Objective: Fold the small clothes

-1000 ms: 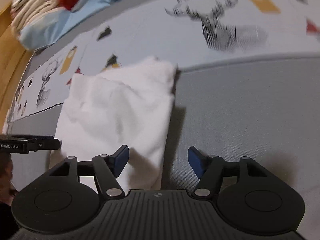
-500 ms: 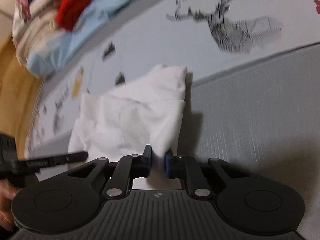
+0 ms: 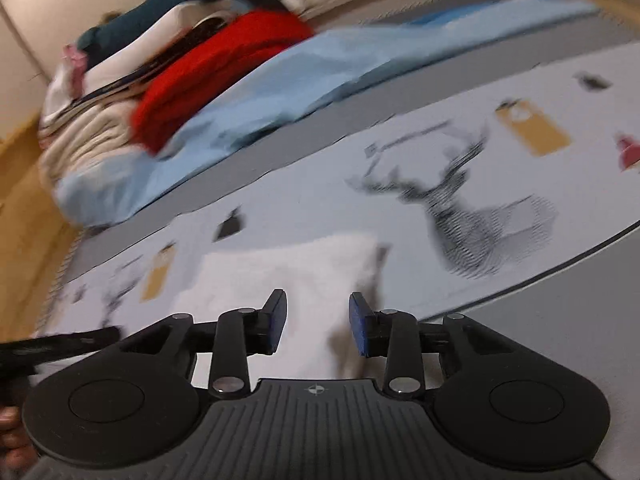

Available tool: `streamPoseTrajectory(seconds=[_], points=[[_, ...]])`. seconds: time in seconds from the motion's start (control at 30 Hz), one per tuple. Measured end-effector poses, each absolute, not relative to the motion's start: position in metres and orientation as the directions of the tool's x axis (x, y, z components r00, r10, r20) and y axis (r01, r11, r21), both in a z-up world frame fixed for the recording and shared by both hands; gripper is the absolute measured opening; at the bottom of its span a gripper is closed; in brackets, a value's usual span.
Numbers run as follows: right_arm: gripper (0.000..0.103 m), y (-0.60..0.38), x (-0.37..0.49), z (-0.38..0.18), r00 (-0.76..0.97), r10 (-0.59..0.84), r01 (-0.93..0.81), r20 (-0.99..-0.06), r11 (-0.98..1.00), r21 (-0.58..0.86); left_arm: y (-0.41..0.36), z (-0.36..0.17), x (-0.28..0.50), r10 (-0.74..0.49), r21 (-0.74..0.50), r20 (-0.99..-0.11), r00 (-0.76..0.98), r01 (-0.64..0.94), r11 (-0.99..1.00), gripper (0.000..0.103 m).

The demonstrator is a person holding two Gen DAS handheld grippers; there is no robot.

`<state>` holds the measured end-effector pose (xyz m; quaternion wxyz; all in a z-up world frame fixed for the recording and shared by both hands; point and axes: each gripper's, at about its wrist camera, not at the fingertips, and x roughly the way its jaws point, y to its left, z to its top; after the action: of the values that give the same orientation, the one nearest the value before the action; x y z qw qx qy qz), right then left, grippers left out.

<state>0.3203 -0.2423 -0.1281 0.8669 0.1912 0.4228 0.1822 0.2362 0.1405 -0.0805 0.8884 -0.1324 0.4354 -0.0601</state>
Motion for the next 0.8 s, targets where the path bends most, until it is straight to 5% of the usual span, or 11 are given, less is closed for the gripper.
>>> streamPoseTrajectory(seconds=[0.1,0.17,0.27,0.4,0.47,0.7,0.73,0.77,0.8], points=[[0.039,-0.221,0.321,-0.153,0.365,0.507,-0.218,-0.781,0.862,0.458,0.132,-0.118,0.234,-0.239,-0.255,-0.877,0.416,0.017,0.967,0.032],[0.057,-0.211,0.313,-0.177,0.252,0.418,-0.231,-0.873,0.902,0.365,0.126,-0.123,0.231,-0.213,-0.216,-0.889,0.405,0.039,0.976,0.033],[0.056,-0.223,0.315,-0.173,0.259,0.443,-0.151,-0.858,0.896,0.417,0.130,-0.116,0.229,-0.241,-0.274,-0.879,0.412,-0.021,0.962,0.044],[0.056,-0.238,0.309,-0.174,0.236,0.461,-0.079,-0.855,0.887,0.456,0.141,-0.112,0.221,-0.228,-0.301,-0.882,0.413,-0.121,0.946,0.045],[0.056,-0.240,0.305,-0.172,0.232,0.472,-0.076,-0.851,0.881,0.468,0.147,-0.112,0.221,-0.221,-0.304,-0.886,0.407,-0.152,0.941,0.056],[0.056,-0.231,0.300,-0.174,0.171,0.492,-0.103,-0.854,0.871,0.481,0.146,-0.129,0.223,-0.234,-0.298,-0.918,0.321,-0.166,0.940,0.051],[0.048,-0.229,0.298,-0.175,0.158,0.483,-0.119,-0.861,0.875,0.469,0.143,-0.128,0.222,-0.233,-0.295,-0.917,0.323,-0.158,0.942,0.046],[0.025,-0.227,0.298,-0.174,0.161,0.477,-0.133,-0.864,0.878,0.460,0.142,-0.127,0.222,-0.240,-0.302,-0.915,0.325,-0.155,0.941,0.043],[0.022,-0.227,0.298,-0.170,0.172,0.486,-0.143,-0.857,0.873,0.466,0.140,-0.126,0.221,-0.248,-0.309,-0.913,0.325,-0.153,0.939,0.043]])
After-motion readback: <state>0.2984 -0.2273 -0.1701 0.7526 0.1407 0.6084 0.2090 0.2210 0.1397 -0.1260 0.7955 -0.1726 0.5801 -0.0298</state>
